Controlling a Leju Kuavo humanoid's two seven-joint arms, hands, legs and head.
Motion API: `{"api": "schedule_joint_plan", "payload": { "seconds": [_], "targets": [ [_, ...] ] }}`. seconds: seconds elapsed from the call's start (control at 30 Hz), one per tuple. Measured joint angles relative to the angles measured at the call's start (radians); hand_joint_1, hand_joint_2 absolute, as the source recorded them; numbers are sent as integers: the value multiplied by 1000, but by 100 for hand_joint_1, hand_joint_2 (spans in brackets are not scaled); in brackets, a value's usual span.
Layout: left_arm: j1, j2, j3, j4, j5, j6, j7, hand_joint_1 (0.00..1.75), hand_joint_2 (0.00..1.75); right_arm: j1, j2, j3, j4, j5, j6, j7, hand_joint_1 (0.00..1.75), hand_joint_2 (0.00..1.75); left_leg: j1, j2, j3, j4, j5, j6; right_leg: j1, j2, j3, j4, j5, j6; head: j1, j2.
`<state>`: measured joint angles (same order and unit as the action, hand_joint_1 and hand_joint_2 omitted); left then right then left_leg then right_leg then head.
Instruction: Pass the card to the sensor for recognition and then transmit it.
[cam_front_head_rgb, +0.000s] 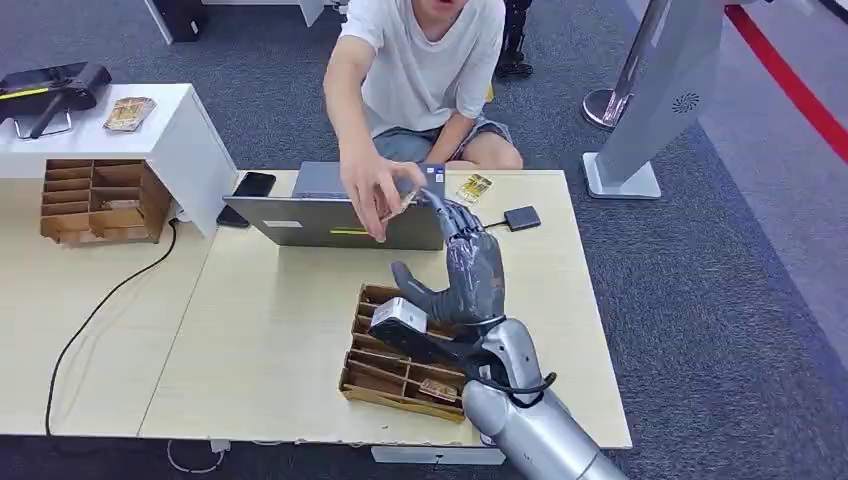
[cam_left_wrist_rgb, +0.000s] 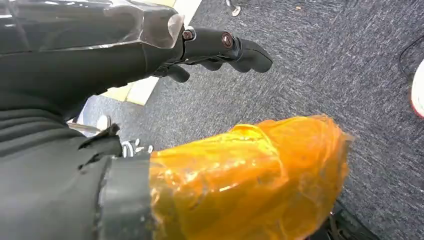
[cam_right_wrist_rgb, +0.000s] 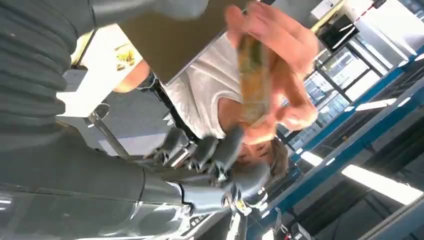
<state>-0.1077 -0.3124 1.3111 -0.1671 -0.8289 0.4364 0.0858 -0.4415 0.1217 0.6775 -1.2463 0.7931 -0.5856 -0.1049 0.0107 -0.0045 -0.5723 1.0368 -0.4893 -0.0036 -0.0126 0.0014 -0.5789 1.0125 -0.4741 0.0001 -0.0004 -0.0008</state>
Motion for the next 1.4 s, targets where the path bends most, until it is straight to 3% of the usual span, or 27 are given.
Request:
{"api": "schedule_joint_plan", "payload": {
  "seconds": [0.5, 0.87, 1.03, 1.27, 1.4],
  "targets": [
    [0, -1, 0, 0, 21, 10, -2, 0, 0, 22, 0, 6, -42, -61, -53, -49, 0, 0, 0, 0, 0, 0, 0, 0, 0, 0, 0, 0, 0, 0, 0, 0],
    [0, -6, 0, 0, 65, 44, -6, 0, 0, 166, -18, 16, -202, -355, -74, -267, 0, 0, 0, 0, 0, 0, 0, 0, 0, 0, -1, 0, 0, 0, 0, 0],
    [0, -7, 4, 0, 75, 49, -10, 0, 0, 223, -33, 22, -263, -431, -63, -308, 0, 0, 0, 0, 0, 0, 0, 0, 0, 0, -1, 0, 0, 0, 0, 0],
    [0, -8, 19, 0, 98, 54, -26, 0, 0, 334, -55, 23, -354, -604, 38, -417, 0, 0, 0, 0, 0, 0, 0, 0, 0, 0, -1, 0, 0, 0, 0, 0],
    [-1, -8, 24, 0, 105, 53, -34, 0, 0, 398, -74, 22, -405, -636, 66, -443, 0, 0, 0, 0, 0, 0, -1, 0, 0, 0, -1, 0, 0, 0, 0, 0]
  ]
}}
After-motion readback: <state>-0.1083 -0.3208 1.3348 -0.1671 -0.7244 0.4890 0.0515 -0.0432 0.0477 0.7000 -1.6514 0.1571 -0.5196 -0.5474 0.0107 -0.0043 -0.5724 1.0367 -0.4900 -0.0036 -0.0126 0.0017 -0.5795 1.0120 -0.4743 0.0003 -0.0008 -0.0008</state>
